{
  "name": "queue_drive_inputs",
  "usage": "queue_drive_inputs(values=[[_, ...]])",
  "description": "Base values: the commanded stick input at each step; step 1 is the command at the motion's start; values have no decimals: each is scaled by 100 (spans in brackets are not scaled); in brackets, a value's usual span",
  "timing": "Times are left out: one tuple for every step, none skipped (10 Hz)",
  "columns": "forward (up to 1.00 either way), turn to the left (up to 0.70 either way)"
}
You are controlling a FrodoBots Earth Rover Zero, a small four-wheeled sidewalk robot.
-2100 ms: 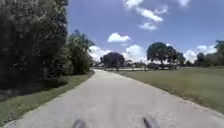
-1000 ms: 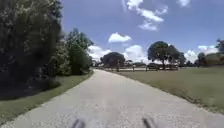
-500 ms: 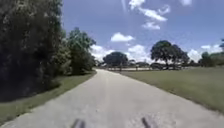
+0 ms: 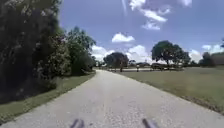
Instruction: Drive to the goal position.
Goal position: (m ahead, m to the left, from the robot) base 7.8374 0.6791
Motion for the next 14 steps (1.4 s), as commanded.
queue_drive_inputs(values=[[50, 0], [50, 0], [50, 0], [50, 0], [50, 0], [50, 0], [50, 0], [50, 0], [50, 0], [50, 0], [50, 0], [50, 0], [50, 0], [50, 0]])
